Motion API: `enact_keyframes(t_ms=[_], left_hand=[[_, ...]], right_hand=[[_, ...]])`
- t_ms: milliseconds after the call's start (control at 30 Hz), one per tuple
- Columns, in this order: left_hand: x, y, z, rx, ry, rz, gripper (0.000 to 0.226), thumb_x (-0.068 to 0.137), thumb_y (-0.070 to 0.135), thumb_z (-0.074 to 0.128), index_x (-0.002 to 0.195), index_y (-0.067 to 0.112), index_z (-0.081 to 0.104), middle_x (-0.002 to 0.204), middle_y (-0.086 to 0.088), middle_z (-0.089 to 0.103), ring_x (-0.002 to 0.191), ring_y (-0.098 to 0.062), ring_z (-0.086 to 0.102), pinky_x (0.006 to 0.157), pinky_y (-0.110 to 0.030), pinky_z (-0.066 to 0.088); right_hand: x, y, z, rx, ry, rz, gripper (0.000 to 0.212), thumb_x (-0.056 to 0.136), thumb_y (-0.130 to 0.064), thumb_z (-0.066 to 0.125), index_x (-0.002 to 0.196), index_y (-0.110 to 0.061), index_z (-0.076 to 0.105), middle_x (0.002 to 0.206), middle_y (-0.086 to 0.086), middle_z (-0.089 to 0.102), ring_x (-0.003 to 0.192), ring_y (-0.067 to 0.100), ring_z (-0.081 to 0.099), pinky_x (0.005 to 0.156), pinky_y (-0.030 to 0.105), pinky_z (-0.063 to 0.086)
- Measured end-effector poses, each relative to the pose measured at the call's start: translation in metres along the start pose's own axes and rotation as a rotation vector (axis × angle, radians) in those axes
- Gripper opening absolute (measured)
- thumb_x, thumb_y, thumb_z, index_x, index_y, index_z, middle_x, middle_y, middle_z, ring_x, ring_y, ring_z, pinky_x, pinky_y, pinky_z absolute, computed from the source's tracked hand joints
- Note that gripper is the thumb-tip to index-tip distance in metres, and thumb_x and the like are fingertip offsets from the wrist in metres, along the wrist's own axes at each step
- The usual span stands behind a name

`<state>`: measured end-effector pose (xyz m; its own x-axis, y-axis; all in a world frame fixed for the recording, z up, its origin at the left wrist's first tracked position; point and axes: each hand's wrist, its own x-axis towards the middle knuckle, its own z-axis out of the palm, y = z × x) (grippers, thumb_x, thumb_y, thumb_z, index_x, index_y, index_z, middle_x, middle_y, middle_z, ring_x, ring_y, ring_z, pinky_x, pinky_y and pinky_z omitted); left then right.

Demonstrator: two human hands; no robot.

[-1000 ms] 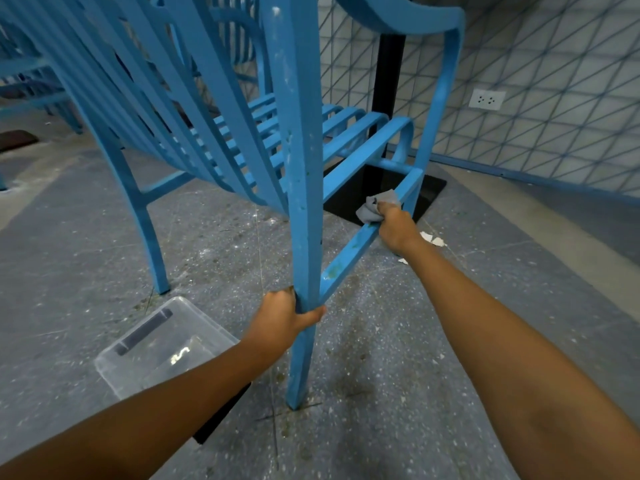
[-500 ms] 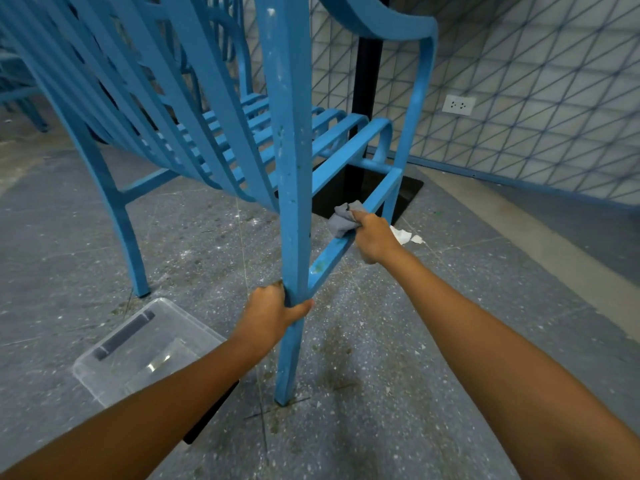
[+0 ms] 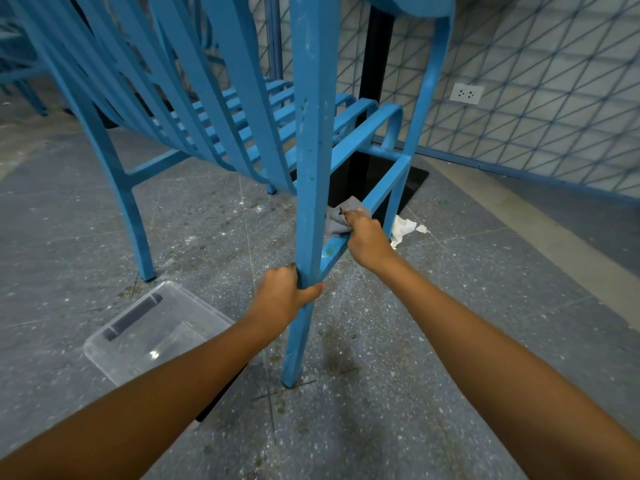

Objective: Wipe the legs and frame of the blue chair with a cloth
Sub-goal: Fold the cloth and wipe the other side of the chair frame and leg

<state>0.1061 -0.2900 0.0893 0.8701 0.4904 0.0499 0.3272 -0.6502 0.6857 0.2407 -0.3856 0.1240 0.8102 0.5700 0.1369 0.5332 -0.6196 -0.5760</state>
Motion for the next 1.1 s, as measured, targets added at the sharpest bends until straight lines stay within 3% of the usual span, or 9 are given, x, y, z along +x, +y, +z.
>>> enact_keyframes(t_ms=[100,267,367,500,600,800,933,1100], left_hand=[[-0.001,0.0,-0.001,-0.005,-0.001,0.003,0.039,0.08,0.035,0.07,0.099,0.002,0.062,0.076,-0.002,0.059,0.066,-0.018,0.061,0.053,-0.024,0.05],[0.0,-0.001,0.0,-0.011,-0.015,0.001,0.037,0.08,0.037,0.069,0.097,0.005,0.06,0.066,0.007,0.053,0.056,-0.008,0.055,0.045,-0.015,0.043],[0.001,-0.002,0.001,-0.014,-0.015,0.001,0.039,0.08,0.038,0.069,0.1,0.005,0.06,0.064,0.011,0.05,0.054,-0.001,0.051,0.04,-0.009,0.038],[0.002,-0.002,0.001,-0.006,-0.016,0.006,0.042,0.08,0.038,0.069,0.103,0.003,0.06,0.066,0.009,0.051,0.058,-0.008,0.055,0.046,-0.014,0.043],[0.002,-0.002,0.002,-0.002,-0.001,0.017,0.038,0.08,0.036,0.07,0.098,0.004,0.061,0.063,0.011,0.049,0.054,-0.003,0.051,0.043,-0.013,0.04],[0.002,-0.002,0.002,-0.006,0.002,0.019,0.039,0.078,0.036,0.071,0.098,0.004,0.061,0.068,0.005,0.054,0.064,-0.016,0.058,0.058,-0.029,0.052],[0.002,-0.001,0.001,-0.006,-0.01,0.007,0.046,0.078,0.037,0.071,0.106,0.002,0.06,0.079,0.0,0.058,0.068,-0.016,0.059,0.06,-0.026,0.051],[0.002,0.001,0.0,-0.01,-0.023,-0.013,0.049,0.078,0.038,0.071,0.111,0.003,0.059,0.085,-0.002,0.06,0.074,-0.018,0.062,0.065,-0.029,0.055]], right_hand=[[-0.006,-0.004,0.0,-0.024,-0.037,-0.013,0.048,0.088,0.01,0.035,0.133,-0.004,0.046,0.136,0.019,0.047,0.127,0.036,0.042,0.105,0.034,0.034],[0.005,-0.006,-0.025,0.07,-0.047,0.076,0.05,0.089,0.006,0.03,0.132,-0.013,0.048,0.116,0.019,0.055,0.106,0.037,0.055,0.074,0.031,0.048],[0.008,-0.004,-0.031,0.029,-0.042,0.047,0.045,0.09,0.005,0.032,0.129,-0.011,0.05,0.119,0.02,0.055,0.107,0.036,0.054,0.078,0.028,0.04],[-0.001,-0.002,-0.023,0.009,-0.123,0.027,0.045,0.088,0.008,0.032,0.128,-0.003,0.05,0.124,0.023,0.053,0.113,0.037,0.051,0.091,0.033,0.042],[-0.006,-0.007,-0.014,-0.012,-0.092,0.008,0.047,0.086,0.01,0.033,0.127,-0.003,0.051,0.125,0.023,0.053,0.115,0.038,0.051,0.095,0.037,0.043],[-0.019,-0.015,-0.007,-0.088,-0.122,-0.039,0.044,0.086,0.011,0.036,0.124,-0.004,0.052,0.124,0.02,0.053,0.114,0.035,0.051,0.092,0.035,0.042],[-0.017,-0.018,-0.02,-0.032,-0.158,-0.023,0.041,0.089,0.007,0.032,0.117,-0.008,0.057,0.106,0.018,0.058,0.091,0.03,0.059,0.07,0.034,0.047],[-0.016,-0.025,-0.023,-0.044,-0.151,-0.037,0.044,0.088,0.008,0.033,0.124,-0.006,0.053,0.118,0.022,0.056,0.108,0.035,0.055,0.081,0.032,0.043]])
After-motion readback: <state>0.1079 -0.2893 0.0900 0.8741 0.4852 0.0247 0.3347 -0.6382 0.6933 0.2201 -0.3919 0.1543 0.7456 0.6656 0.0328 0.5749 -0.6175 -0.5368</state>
